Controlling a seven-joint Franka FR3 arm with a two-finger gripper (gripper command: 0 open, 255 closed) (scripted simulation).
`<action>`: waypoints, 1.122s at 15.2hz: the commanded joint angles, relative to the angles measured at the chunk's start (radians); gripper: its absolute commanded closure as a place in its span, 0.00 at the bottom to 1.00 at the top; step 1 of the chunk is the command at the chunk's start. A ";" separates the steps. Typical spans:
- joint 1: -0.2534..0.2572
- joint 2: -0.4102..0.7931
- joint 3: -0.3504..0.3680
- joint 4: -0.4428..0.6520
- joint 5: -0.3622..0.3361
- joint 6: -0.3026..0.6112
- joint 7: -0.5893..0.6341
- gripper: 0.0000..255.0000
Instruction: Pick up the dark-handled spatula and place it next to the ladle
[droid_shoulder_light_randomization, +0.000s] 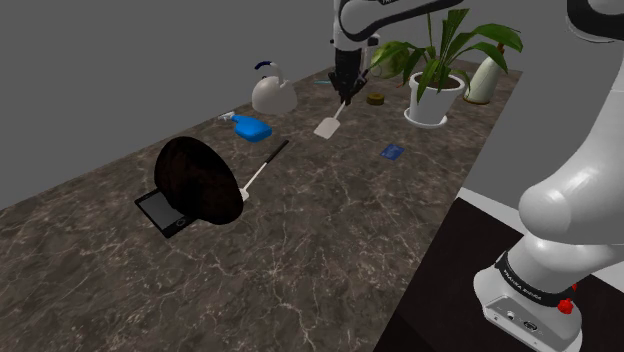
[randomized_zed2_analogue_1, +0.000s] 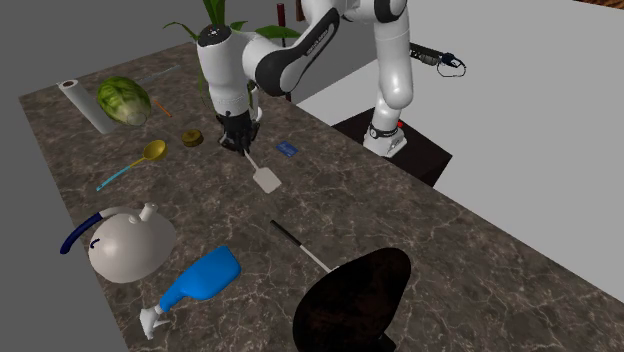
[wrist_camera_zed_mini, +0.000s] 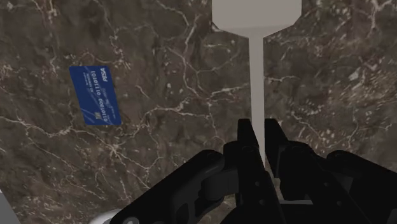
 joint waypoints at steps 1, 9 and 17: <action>-0.004 0.042 -0.018 0.057 -0.023 -0.021 -0.029 1.00; 0.003 0.229 -0.093 0.331 -0.103 -0.113 -0.153 1.00; 0.015 0.335 -0.129 0.449 -0.141 -0.123 -0.205 1.00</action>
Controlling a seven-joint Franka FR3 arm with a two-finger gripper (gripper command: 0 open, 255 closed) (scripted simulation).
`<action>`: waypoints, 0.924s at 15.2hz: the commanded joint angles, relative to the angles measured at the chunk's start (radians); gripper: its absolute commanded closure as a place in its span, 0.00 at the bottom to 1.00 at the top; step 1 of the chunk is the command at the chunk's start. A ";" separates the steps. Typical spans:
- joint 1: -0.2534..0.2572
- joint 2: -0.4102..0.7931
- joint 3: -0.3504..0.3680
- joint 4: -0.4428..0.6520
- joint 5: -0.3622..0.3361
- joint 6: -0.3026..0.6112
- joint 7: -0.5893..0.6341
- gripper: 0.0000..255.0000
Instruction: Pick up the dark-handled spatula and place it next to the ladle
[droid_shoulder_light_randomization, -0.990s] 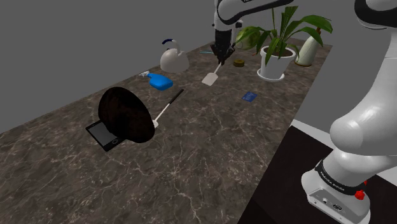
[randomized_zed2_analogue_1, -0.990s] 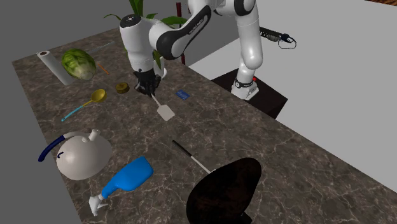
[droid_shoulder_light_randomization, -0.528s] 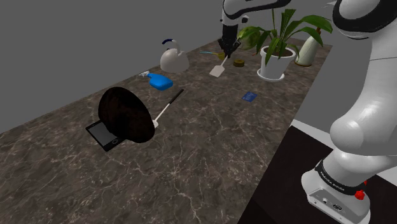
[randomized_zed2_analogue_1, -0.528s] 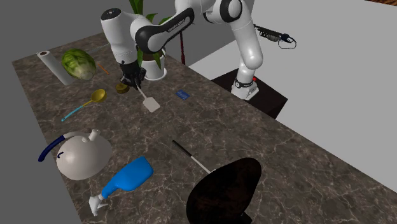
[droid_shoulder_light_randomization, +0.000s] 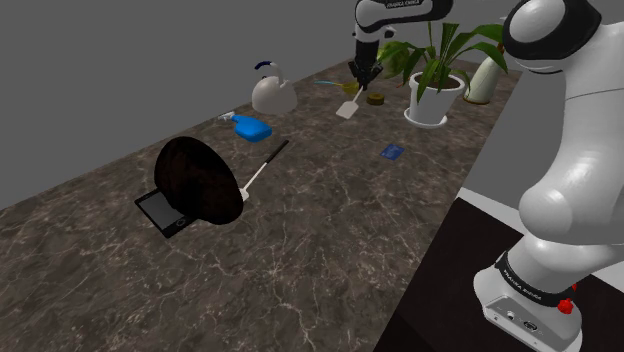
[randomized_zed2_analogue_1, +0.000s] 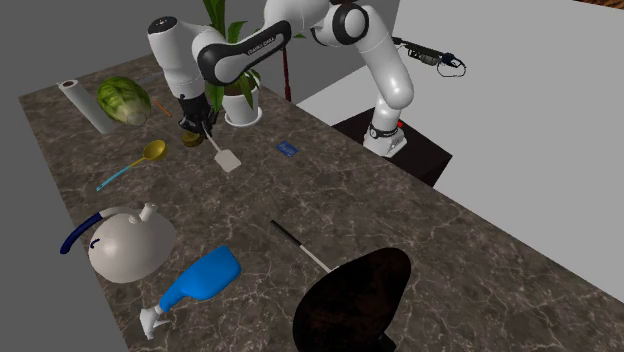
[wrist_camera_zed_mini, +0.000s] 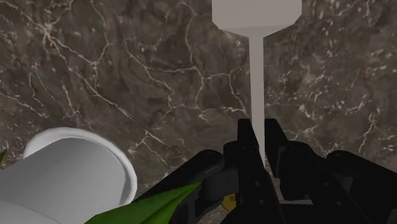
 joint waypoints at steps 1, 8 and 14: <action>-0.005 0.003 -0.002 -0.022 -0.003 0.024 0.003 1.00; -0.017 0.018 -0.009 -0.096 -0.016 0.106 0.021 1.00; -0.021 0.039 -0.019 -0.144 -0.032 0.171 0.036 1.00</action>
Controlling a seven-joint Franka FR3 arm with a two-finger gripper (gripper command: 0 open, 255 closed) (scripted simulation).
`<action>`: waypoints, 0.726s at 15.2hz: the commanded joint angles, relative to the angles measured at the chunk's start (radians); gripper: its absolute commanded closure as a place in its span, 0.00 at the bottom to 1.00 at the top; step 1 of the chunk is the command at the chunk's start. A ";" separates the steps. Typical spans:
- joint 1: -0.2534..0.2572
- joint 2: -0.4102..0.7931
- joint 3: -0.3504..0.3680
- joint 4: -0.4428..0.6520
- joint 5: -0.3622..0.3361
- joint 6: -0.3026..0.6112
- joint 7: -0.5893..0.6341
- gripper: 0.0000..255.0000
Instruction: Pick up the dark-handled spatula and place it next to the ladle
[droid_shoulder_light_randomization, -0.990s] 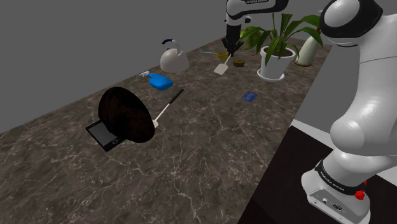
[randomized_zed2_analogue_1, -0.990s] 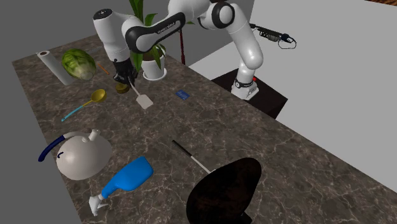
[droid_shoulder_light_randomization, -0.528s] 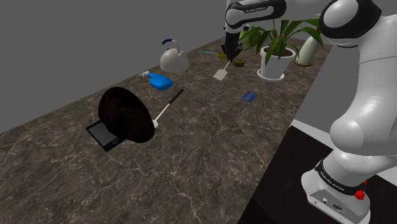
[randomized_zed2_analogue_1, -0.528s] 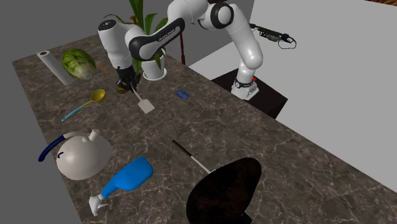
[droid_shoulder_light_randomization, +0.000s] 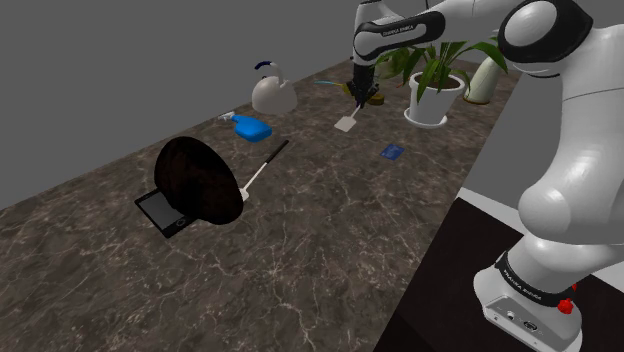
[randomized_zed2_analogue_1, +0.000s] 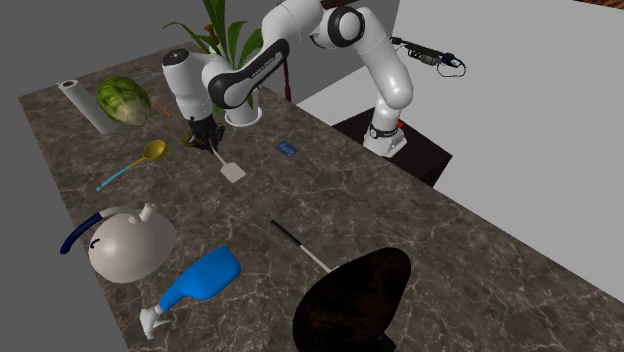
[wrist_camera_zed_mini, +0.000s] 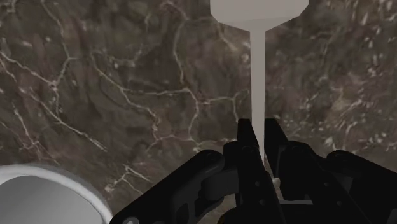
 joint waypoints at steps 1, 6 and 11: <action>-0.002 0.006 -0.003 -0.019 -0.005 0.023 0.006 1.00; -0.002 0.017 -0.008 -0.034 -0.013 0.048 0.012 1.00; -0.002 0.017 -0.008 -0.034 -0.013 0.048 0.012 1.00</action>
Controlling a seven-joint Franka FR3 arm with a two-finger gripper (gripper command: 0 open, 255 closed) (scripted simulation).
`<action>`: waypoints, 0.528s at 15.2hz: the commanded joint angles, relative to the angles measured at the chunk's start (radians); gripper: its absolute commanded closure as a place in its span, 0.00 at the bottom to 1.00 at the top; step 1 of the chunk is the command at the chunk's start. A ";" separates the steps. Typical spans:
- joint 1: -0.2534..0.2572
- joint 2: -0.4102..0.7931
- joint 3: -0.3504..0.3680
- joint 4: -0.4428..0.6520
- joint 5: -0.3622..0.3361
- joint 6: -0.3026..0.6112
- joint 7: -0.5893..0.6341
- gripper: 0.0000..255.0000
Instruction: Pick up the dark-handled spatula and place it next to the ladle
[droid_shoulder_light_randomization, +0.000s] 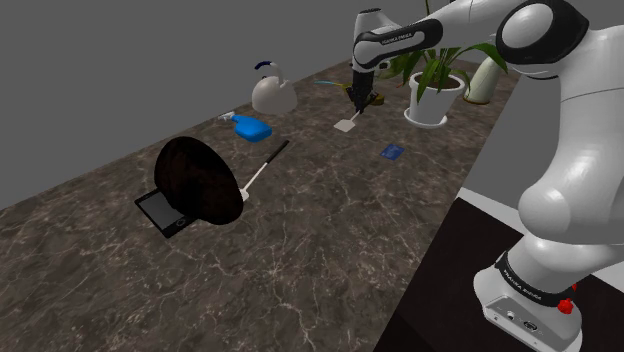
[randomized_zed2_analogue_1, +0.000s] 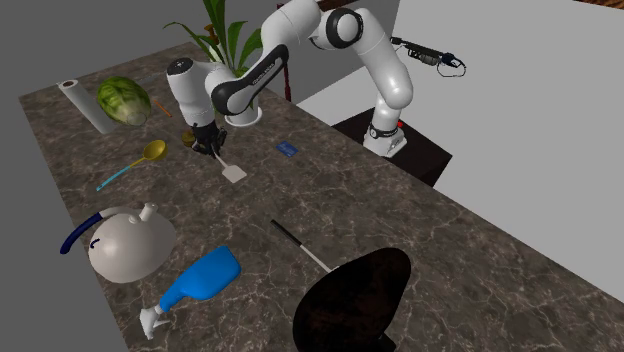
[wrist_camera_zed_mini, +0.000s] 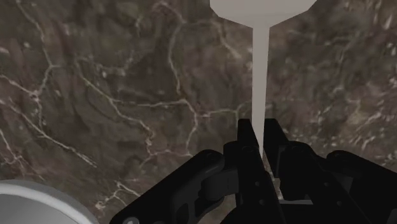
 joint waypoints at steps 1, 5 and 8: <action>0.000 0.000 0.000 0.000 0.000 0.000 0.000 0.00; 0.000 0.000 0.000 0.000 0.000 0.000 0.000 0.00; 0.001 -0.024 0.011 0.029 0.015 -0.050 -0.010 0.00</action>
